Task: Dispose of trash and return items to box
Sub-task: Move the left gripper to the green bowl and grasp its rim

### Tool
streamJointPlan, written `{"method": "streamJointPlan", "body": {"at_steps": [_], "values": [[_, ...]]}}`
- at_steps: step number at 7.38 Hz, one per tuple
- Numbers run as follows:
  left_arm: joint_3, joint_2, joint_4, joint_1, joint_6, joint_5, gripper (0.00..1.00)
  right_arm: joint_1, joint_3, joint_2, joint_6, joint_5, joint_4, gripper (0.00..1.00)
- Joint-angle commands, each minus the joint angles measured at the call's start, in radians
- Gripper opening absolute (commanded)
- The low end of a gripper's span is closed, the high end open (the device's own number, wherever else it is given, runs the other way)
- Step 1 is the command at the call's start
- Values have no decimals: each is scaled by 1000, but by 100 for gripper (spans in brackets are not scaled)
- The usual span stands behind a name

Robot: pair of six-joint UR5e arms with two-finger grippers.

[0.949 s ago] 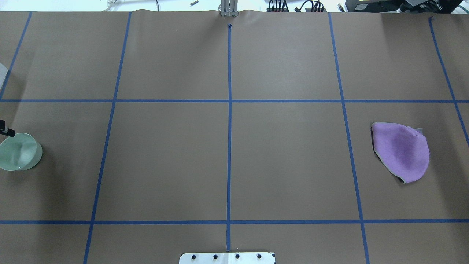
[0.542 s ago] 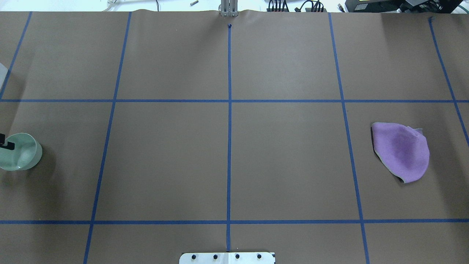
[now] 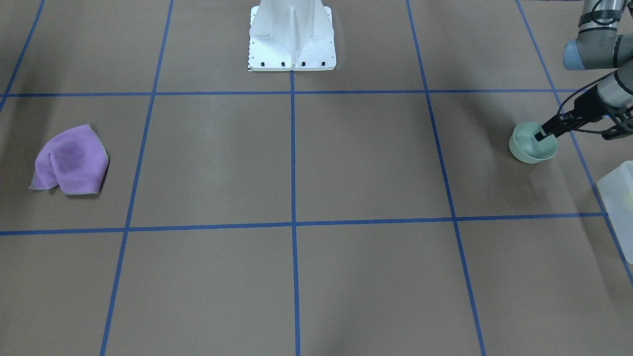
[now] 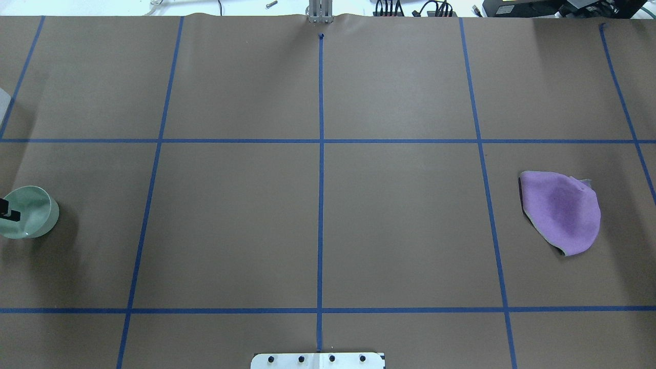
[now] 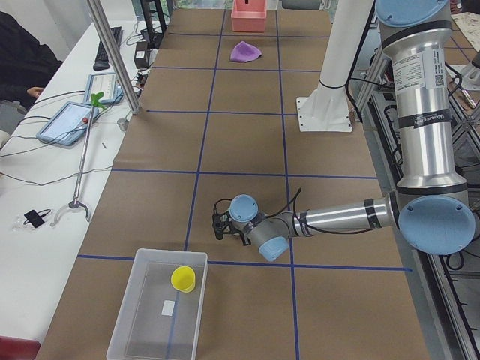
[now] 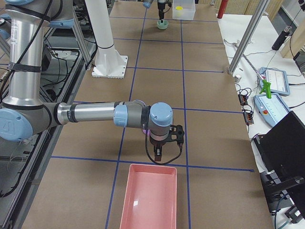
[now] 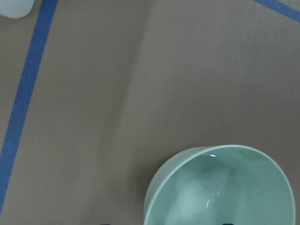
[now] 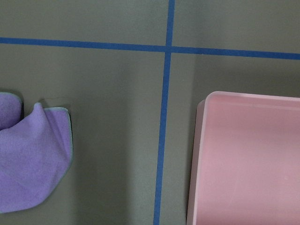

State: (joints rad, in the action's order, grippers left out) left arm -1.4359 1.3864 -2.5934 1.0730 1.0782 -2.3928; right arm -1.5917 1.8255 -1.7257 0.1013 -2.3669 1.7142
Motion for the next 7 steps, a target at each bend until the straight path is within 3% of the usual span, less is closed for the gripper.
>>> {"method": "streamJointPlan", "body": {"at_steps": [1,3,5,7], "values": [[3,-1,-10,-2,0,1,0,1,0,0,0,0,1,100],[-7,-1,-22,-1,5,-21,0,1,-2,0,0,0,1,100],[-35,3,-14,28,8,-218,0,2,-2,0,1,2,1,100],[-34,49,138,183,-9,-336,0,3,-3,0,1,3,-1,100]]}}
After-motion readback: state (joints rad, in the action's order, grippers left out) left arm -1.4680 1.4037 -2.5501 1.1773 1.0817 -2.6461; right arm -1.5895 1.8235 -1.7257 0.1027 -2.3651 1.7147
